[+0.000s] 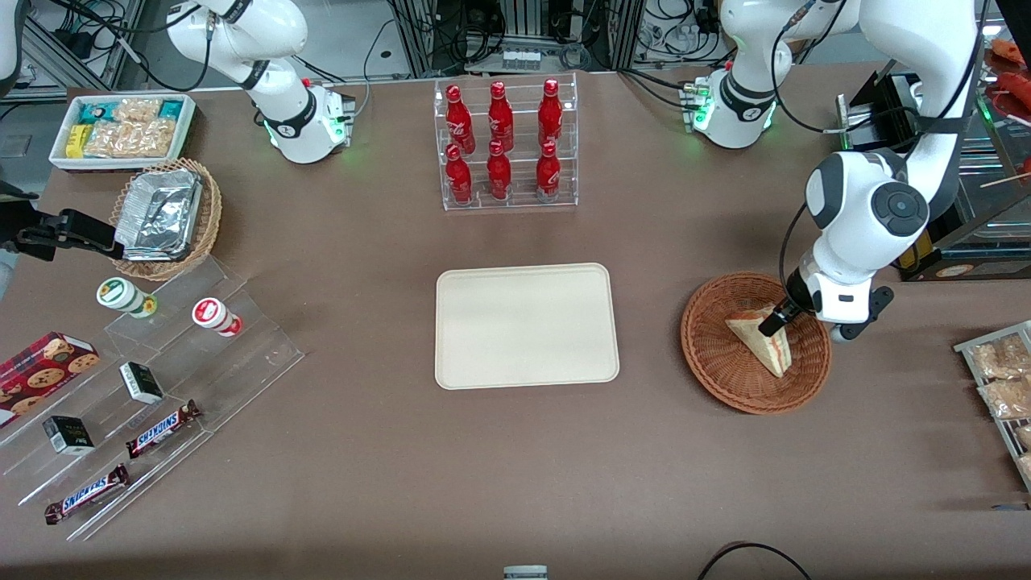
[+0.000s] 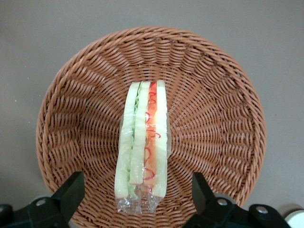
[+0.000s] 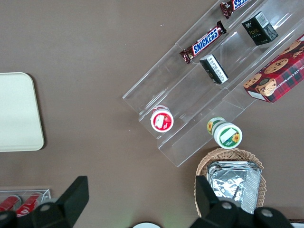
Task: Place sandwich from basket to tray
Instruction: 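Close the left gripper on the wrapped sandwich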
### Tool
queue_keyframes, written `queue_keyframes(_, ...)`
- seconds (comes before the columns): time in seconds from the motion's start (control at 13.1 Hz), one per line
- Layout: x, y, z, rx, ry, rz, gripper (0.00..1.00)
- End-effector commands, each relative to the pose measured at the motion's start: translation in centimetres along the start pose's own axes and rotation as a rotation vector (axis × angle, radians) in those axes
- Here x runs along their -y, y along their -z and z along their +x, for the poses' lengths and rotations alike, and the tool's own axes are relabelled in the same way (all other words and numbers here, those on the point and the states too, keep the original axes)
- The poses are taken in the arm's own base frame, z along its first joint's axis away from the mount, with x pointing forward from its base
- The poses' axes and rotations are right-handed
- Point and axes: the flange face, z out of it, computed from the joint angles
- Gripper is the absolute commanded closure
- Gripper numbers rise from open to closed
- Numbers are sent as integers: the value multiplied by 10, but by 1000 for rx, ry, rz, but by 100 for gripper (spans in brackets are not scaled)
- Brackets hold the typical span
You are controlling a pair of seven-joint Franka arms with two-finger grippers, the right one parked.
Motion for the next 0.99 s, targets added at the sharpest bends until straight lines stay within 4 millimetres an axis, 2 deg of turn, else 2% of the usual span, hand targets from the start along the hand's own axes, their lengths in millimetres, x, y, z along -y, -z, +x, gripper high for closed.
queue_keyframes(0.0, -2, -11, -1, 28, 61, -23, 0)
queue_keyframes(0.31, -3, -35, 0, 39, 62, -19, 0)
queue_keyframes(0.61, -1, -47, 0, 46, 64, -13, 0)
queue_keyframes(0.69, -1, -51, -1, 50, 63, -10, 8)
queue_keyframes(0.76, -1, -51, -1, 51, 66, -9, 39)
queue_keyframes(0.84, 0, -51, -1, 54, 58, -5, 89)
queue_keyframes(0.92, -1, -50, -1, 54, 48, -6, 100)
